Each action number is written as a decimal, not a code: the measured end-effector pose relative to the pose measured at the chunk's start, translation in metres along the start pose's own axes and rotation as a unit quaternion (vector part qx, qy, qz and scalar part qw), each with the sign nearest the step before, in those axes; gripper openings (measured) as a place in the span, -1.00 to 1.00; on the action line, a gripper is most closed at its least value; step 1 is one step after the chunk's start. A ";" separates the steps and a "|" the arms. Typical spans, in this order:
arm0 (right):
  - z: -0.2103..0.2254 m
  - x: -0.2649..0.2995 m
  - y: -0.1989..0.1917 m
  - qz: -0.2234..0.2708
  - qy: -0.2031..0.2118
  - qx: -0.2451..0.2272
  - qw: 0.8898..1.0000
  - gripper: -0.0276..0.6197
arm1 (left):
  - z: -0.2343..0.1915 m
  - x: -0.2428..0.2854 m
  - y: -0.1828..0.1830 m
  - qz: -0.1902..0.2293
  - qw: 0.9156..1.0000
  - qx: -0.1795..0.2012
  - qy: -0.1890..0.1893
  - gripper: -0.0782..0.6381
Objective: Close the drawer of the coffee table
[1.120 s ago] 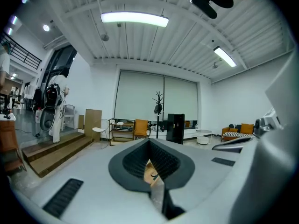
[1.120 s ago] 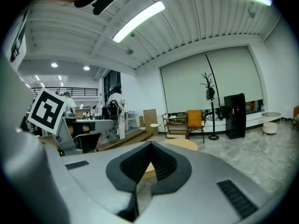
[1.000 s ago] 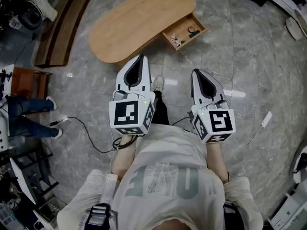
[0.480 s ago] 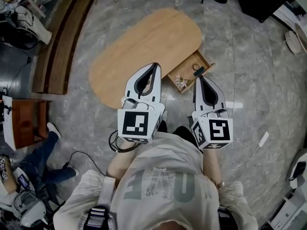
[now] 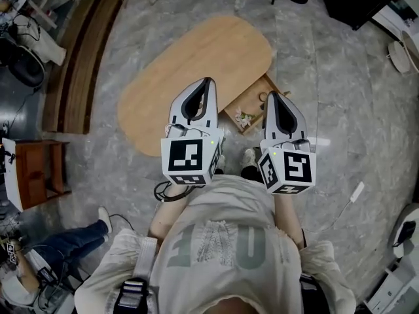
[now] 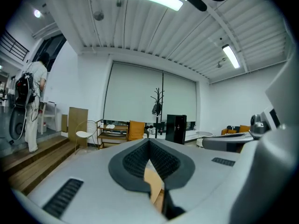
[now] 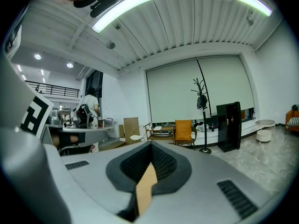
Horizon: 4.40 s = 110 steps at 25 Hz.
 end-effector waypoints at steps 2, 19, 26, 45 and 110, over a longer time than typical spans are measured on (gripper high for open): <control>0.005 0.000 0.001 0.001 0.007 -0.004 1.000 -0.90 | 0.004 0.001 0.001 0.005 1.000 -0.006 0.010 -0.76; 0.024 0.008 -0.001 0.008 0.036 -0.017 0.999 -0.90 | 0.025 0.016 0.006 0.016 1.000 -0.002 0.019 -0.76; 0.033 0.032 -0.012 0.004 0.037 -0.038 0.999 -0.90 | 0.017 0.045 -0.011 -0.001 1.000 0.013 0.004 -0.76; 0.069 0.093 -0.294 -0.094 0.033 -0.024 0.995 -0.90 | 0.021 0.164 -0.284 -0.085 0.995 -0.027 -0.045 -0.76; 0.199 0.034 -0.427 -0.197 -0.056 0.048 0.978 -0.90 | 0.107 0.246 -0.579 -0.468 0.863 0.166 -0.093 -0.59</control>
Point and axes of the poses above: the fingertips, and each gripper's own axes: x forward along the fingers, z to its right, y out of its top, the point moved 3 cm from there along -x, backward along the fingers, and after that the axes turned 10 degrees about -x, right-handed, at the moved point
